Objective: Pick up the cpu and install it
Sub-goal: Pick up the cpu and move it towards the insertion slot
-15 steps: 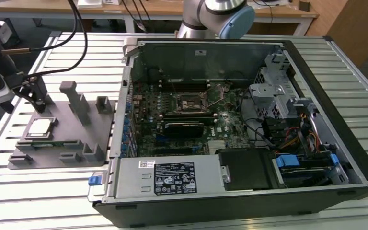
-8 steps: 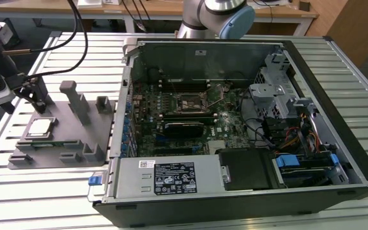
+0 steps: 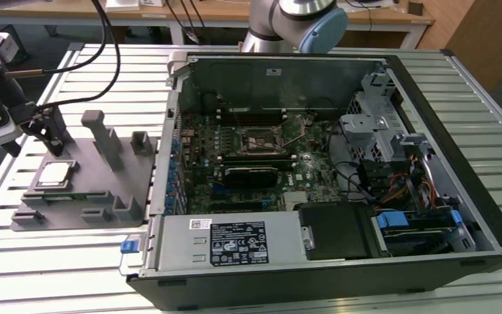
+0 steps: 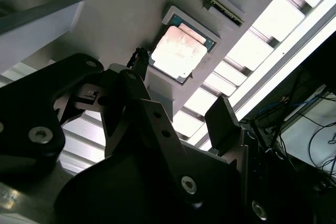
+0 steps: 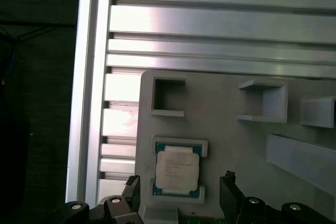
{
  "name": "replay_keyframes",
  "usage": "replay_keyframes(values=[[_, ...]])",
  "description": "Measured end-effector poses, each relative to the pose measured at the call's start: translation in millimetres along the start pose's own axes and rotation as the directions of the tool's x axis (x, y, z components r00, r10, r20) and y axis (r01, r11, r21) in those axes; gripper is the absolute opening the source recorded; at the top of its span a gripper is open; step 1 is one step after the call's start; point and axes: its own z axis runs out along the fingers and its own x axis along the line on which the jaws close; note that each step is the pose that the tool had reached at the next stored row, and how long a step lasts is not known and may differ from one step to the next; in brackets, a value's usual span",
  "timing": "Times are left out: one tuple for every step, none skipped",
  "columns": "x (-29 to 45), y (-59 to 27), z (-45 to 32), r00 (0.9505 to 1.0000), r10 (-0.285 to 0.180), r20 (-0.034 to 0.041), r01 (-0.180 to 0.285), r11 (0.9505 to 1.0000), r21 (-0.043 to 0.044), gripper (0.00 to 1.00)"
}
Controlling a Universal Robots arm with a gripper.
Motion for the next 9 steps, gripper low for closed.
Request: replay_keyframes(values=[[0.0,0.0,0.7,1.0000,0.000,0.0002,0.000,1.0000,0.0000,0.70],[0.0,-0.1,1.4,1.0000,0.000,0.0001,0.000,1.0000,0.0000,0.70],[0.0,-0.1,2.2,1.0000,0.000,0.0000,0.000,1.0000,0.0001,0.70],[0.0,-0.1,3.1,1.0000,0.000,0.0001,0.000,1.0000,0.0000,0.70],[-0.1,-0.2,3.9,1.0000,0.000,0.0000,0.000,1.0000,0.0000,0.70],[-0.1,-0.2,4.8,1.0000,0.000,0.0000,0.000,1.0000,0.0000,0.70],[0.0,-0.4,5.7,1.0000,0.000,-0.0001,0.000,1.0000,0.0001,0.70],[0.0,-1.0,6.6,1.0000,0.000,-0.0001,0.000,1.0000,0.0001,0.70],[0.0,-1.6,7.7,1.0000,0.000,-0.0001,0.000,1.0000,0.0001,0.70]])
